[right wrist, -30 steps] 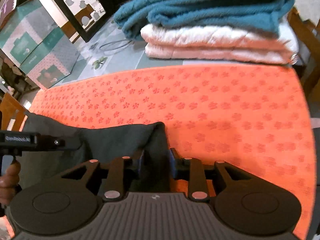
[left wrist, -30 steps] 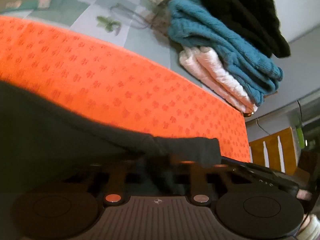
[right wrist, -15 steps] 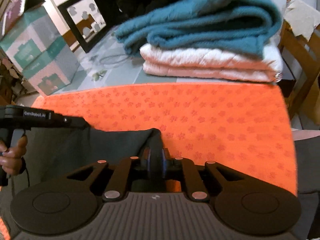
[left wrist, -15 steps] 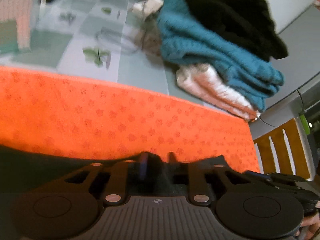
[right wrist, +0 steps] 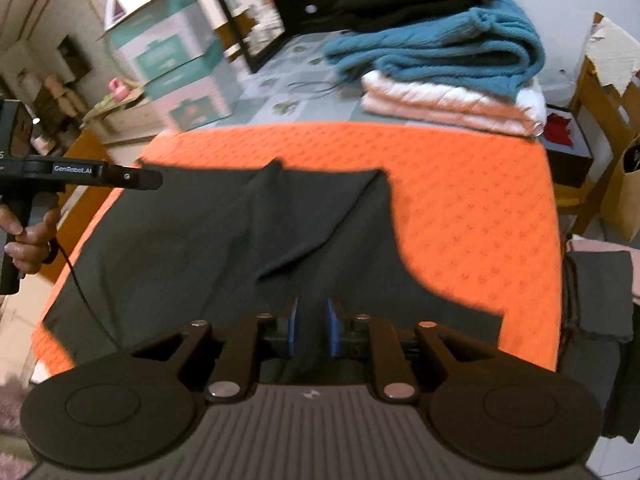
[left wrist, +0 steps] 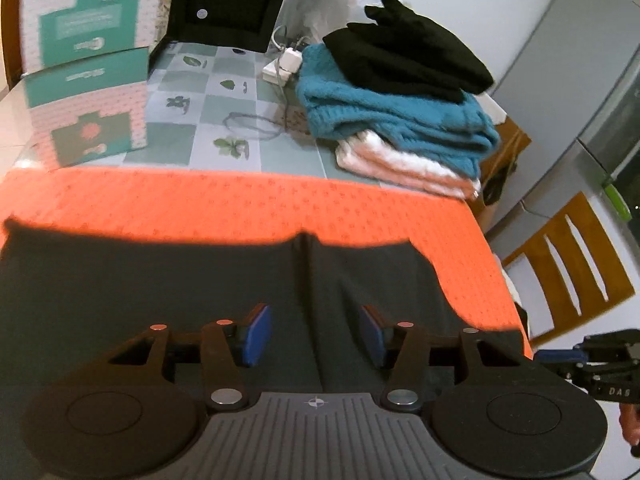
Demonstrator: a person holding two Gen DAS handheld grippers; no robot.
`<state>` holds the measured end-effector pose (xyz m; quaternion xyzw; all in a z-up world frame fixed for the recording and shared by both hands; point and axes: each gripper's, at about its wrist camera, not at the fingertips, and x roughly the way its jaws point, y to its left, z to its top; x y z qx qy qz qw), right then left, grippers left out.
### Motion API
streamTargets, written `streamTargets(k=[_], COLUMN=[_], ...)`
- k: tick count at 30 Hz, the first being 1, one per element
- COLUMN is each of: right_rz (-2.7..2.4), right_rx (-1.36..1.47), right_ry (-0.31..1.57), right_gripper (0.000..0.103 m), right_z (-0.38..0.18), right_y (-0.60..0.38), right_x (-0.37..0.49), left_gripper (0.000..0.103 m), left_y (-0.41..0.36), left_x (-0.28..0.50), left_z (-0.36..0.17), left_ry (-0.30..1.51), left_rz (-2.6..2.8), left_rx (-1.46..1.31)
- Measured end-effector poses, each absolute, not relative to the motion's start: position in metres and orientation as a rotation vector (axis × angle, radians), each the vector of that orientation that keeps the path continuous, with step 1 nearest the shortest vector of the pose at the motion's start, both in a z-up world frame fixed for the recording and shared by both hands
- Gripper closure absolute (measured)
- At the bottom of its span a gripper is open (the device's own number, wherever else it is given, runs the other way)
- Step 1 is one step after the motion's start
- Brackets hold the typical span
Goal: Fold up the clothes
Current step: 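Release the garment with both tools, leaving it spread flat, then pinch the shirt hem with the right tool and lift it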
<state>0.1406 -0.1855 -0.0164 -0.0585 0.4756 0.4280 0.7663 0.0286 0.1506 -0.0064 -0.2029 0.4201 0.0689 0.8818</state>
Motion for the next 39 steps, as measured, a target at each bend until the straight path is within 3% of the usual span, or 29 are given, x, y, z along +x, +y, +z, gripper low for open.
streamTargets(k=[10, 12, 16, 19, 21, 22, 23, 24, 25, 39], right_rz=[1.011, 1.026, 0.949, 0.865, 0.832, 0.815, 0.789, 0.785, 0.782, 0.84], right_rx=[-0.132, -0.133, -0.095, -0.057, -0.022, -0.013, -0.003, 0.026, 0.056, 0.605], right_ry=[1.112, 1.129, 1.173, 1.207, 1.233, 1.253, 1.267, 1.265, 1.263, 1.158], right_gripper=[0.079, 0.074, 0.045, 0.044, 0.046, 0.058, 0.082, 0.092, 0.097, 0.097], right_z=[-0.027, -0.029, -0.043, -0.055, -0.063, -0.068, -0.071, -0.07, -0.068, 0.002], right_y=[-0.207, -0.211, -0.216, -0.22, -0.221, -0.219, -0.218, -0.219, -0.219, -0.227], right_x=[0.032, 0.011, -0.023, -0.045, -0.057, -0.06, -0.062, -0.064, -0.066, -0.086], left_gripper=[0.046, 0.046, 0.045, 0.043, 0.04, 0.039, 0.038, 0.037, 0.036, 0.024], left_y=[0.101, 0.094, 0.082, 0.071, 0.061, 0.057, 0.054, 0.05, 0.047, -0.03], left_x=[-0.065, -0.082, -0.109, -0.126, -0.138, -0.143, -0.149, -0.155, -0.159, -0.198], left_z=[-0.007, -0.009, -0.015, -0.018, -0.018, -0.017, -0.017, -0.017, -0.017, -0.017], left_ry=[0.932, 0.935, 0.932, 0.936, 0.932, 0.928, 0.926, 0.925, 0.924, 0.831], left_rz=[0.117, 0.095, 0.04, -0.001, -0.028, -0.041, -0.054, -0.067, -0.078, -0.178], left_rx=[-0.303, -0.289, -0.288, -0.249, -0.211, -0.197, -0.185, -0.174, -0.153, 0.038])
